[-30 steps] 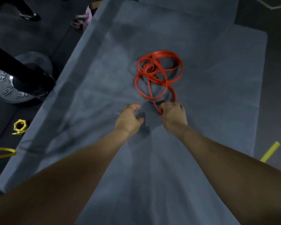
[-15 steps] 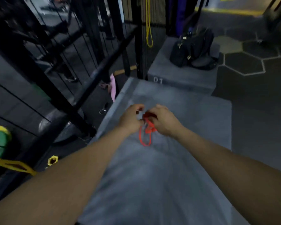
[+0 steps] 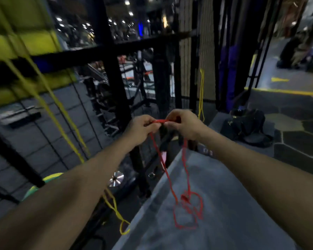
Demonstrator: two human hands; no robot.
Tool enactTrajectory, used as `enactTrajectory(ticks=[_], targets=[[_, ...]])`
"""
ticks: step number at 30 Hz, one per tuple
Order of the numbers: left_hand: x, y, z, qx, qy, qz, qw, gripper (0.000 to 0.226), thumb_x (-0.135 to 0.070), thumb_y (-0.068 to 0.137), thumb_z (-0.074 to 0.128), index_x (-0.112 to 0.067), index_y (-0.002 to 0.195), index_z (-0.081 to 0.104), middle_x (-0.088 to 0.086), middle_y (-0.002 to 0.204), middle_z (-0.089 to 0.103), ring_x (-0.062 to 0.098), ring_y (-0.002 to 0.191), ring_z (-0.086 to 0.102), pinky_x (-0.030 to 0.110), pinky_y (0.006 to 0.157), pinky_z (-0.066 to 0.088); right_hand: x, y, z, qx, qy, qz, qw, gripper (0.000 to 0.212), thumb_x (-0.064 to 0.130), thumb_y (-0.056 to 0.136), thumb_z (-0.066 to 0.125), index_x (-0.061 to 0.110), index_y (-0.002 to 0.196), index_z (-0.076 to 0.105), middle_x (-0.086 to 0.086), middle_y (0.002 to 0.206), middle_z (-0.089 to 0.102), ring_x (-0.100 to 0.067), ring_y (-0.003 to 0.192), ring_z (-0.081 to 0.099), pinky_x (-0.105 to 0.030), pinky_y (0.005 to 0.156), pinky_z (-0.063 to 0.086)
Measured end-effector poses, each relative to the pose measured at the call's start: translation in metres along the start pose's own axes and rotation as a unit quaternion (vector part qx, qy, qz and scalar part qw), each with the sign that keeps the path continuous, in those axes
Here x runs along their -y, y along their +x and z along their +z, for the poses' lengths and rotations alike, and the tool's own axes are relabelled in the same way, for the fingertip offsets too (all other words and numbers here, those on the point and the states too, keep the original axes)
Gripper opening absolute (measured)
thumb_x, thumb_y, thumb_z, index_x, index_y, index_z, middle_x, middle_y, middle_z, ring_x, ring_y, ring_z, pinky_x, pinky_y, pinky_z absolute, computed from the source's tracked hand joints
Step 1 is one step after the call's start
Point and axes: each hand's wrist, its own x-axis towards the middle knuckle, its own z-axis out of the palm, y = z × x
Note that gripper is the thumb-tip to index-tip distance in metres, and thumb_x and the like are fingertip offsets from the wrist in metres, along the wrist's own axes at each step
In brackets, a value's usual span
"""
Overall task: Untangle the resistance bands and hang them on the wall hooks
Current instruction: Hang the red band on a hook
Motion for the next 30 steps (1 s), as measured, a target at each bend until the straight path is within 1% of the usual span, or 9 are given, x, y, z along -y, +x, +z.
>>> enactTrajectory(ticks=[2,4,9,14,17,21,25,28,30], targets=[[-0.021,-0.007,-0.030,-0.027,-0.059,-0.015,0.998,0.021,-0.016,0.091,0.058,-0.024,0.071,0.058,-0.001,0.065,0.055,0.016,0.066,0.052,0.031,0.067,0.044,0.033,0.013,-0.008,-0.003,0.010,-0.033,0.999,0.018,0.019,0.083,0.069,0.005,0.094,0.067,-0.008,0.087,0.067,-0.019,0.080,0.060,-0.035,0.079,0.049],[-0.041,-0.014,-0.056,-0.065,-0.127,-0.033,0.989,0.020,-0.015,0.094,0.053,-0.021,0.075,0.057,0.001,0.068,0.054,0.012,0.064,0.052,0.027,0.063,0.048,0.060,0.025,-0.014,0.002,0.006,-0.052,0.999,0.014,0.012,0.079,0.070,0.004,0.090,0.067,-0.012,0.086,0.068,-0.023,0.080,0.061,-0.037,0.080,0.051],[-0.079,-0.032,-0.116,-0.153,-0.265,-0.044,0.951,0.019,-0.013,0.095,0.051,-0.018,0.076,0.053,0.000,0.072,0.051,0.010,0.066,0.051,0.031,0.066,0.052,0.097,0.034,-0.013,0.031,-0.053,-0.036,0.997,0.009,0.008,0.082,0.061,0.008,0.088,0.068,0.003,0.069,0.057,-0.007,0.063,0.049,-0.007,0.048,0.035],[-0.082,-0.048,-0.155,-0.207,-0.295,-0.062,0.931,0.015,-0.017,0.096,0.051,-0.015,0.080,0.052,0.001,0.074,0.050,0.012,0.068,0.051,0.035,0.076,0.050,0.085,0.022,0.006,0.116,-0.179,0.051,0.976,0.015,0.007,0.087,0.052,0.011,0.088,0.067,-0.005,0.084,0.063,-0.020,0.081,0.061,-0.027,0.067,0.046],[-0.076,-0.051,-0.157,-0.199,-0.240,-0.088,0.946,0.012,-0.022,0.096,0.050,-0.014,0.086,0.051,0.000,0.075,0.049,0.010,0.068,0.049,0.030,0.071,0.045,0.090,0.023,0.003,0.073,-0.147,0.094,0.982,0.020,0.004,0.089,0.048,0.010,0.086,0.066,-0.008,0.086,0.065,-0.023,0.080,0.063,-0.032,0.070,0.053],[-0.070,-0.056,-0.153,-0.108,-0.194,-0.114,0.968,0.013,-0.016,0.094,0.053,-0.020,0.082,0.054,-0.003,0.078,0.054,0.009,0.072,0.051,0.025,0.068,0.042,0.122,0.035,-0.019,-0.038,-0.024,0.081,0.996,0.014,0.007,0.092,0.053,0.004,0.092,0.066,-0.008,0.090,0.064,-0.021,0.081,0.062,-0.030,0.068,0.054],[-0.071,-0.063,-0.152,0.105,-0.092,-0.118,0.983,0.015,-0.005,0.084,0.063,-0.018,0.091,0.059,-0.003,0.093,0.062,0.014,0.091,0.058,0.037,0.097,0.046,0.158,0.044,-0.042,-0.082,0.098,0.042,0.991,0.012,0.004,0.090,0.056,0.006,0.084,0.066,-0.008,0.089,0.064,-0.023,0.087,0.066,-0.029,0.077,0.057],[-0.074,-0.063,-0.154,0.250,-0.056,-0.119,0.959,0.036,0.009,0.081,0.059,-0.017,0.107,0.061,-0.001,0.106,0.064,0.016,0.101,0.063,0.028,0.089,0.051,0.178,0.041,-0.051,-0.056,0.140,0.023,0.988,0.013,-0.002,0.088,0.056,0.002,0.090,0.068,-0.009,0.089,0.065,-0.022,0.084,0.066,-0.028,0.075,0.058],[-0.072,-0.061,-0.150,0.256,-0.032,-0.123,0.958,0.049,0.019,0.081,0.050,-0.014,0.117,0.058,0.000,0.116,0.062,0.013,0.104,0.064,0.024,0.082,0.051,0.187,0.041,-0.051,-0.050,0.146,0.003,0.988,0.018,-0.005,0.088,0.053,-0.002,0.099,0.068,-0.015,0.093,0.065,-0.026,0.086,0.066,-0.031,0.078,0.058]])
